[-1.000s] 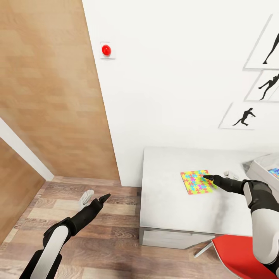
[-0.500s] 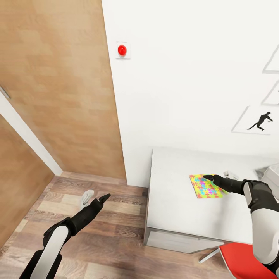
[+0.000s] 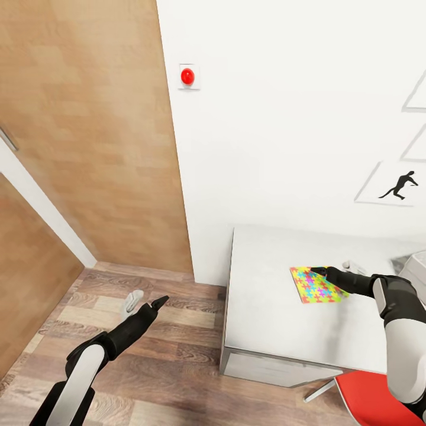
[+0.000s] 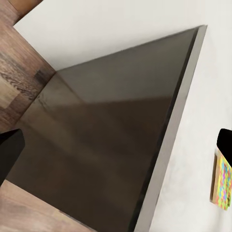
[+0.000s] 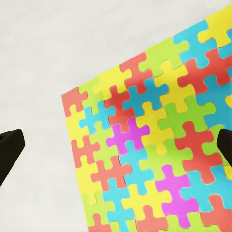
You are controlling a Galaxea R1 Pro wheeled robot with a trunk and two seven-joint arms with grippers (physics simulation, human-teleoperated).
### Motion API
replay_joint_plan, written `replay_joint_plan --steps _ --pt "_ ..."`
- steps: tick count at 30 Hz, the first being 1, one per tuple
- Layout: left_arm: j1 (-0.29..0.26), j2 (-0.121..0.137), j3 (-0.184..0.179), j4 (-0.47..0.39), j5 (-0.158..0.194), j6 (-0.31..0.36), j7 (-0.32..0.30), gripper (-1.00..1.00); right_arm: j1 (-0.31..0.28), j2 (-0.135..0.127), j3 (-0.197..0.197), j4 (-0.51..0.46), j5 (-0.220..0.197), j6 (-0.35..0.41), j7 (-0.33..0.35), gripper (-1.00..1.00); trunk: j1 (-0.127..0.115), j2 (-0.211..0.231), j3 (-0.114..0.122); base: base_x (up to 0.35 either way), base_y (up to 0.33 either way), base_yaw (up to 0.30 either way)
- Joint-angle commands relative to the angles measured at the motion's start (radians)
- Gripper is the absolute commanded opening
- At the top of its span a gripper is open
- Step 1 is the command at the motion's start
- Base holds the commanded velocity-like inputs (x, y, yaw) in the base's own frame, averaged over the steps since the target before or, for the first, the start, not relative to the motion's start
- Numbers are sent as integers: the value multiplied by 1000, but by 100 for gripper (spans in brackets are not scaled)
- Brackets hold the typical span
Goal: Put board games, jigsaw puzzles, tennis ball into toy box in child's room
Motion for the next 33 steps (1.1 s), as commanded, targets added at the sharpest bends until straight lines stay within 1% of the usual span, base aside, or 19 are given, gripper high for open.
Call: replay_joint_plan --steps 1,9,11,13,14,16,17,19,22,23,25,26,28,33 --pt "-1 1 -1 -2 11 2 9 100 -1 1 -5 -1 11 4 9 100 1 -2 -2 0 0 4" --pt "-1 1 -1 -2 11 2 9 100 -1 -2 -6 -5 11 4 7 100 1 -2 -2 0 0 2" --pt "-1 1 -1 -1 11 2 9 100 -1 -6 -8 -12 11 4 6 100 1 -2 -2 0 0 0" --pt "0 1 -1 -1 11 2 9 100 -1 -17 -10 -25 11 4 6 100 1 -2 -2 0 0 0" --pt "0 1 -1 -1 11 2 9 100 -1 -17 -10 -25 11 4 6 100 1 -2 -2 0 0 0" --pt "-1 1 -1 -1 11 2 9 100 -1 -41 -11 -39 9 5 6 100 1 -2 -2 0 0 0" --pt "-1 1 -1 -1 11 2 9 100 -1 -41 -11 -39 9 5 6 100 1 -2 -2 0 0 0" --pt "-1 1 -1 -1 11 2 9 100 -1 -64 -13 -48 3 6 6 100 1 -2 -2 0 0 0" --pt "-2 1 -1 -1 11 1 9 100 0 -93 -22 -55 -22 7 6 100 1 -2 -2 0 0 0" --pt "-2 1 -1 -1 11 1 9 100 0 -93 -22 -55 -22 7 6 100 1 -2 -2 0 0 0" --pt "-2 1 -1 -1 11 1 9 100 0 -105 -28 -58 -42 7 5 100 1 -2 -2 0 0 0" --pt "-2 1 -1 -1 11 1 9 100 0 -105 -28 -58 -42 7 5 100 1 -2 -2 0 0 0" --pt "-2 0 -1 -1 11 1 9 100 0 -112 -32 -59 -56 7 4 100 1 -2 -2 0 0 0" --pt "-2 0 -1 -1 11 1 9 100 0 -116 -35 -56 -67 7 2 100 1 -2 -2 0 0 0"
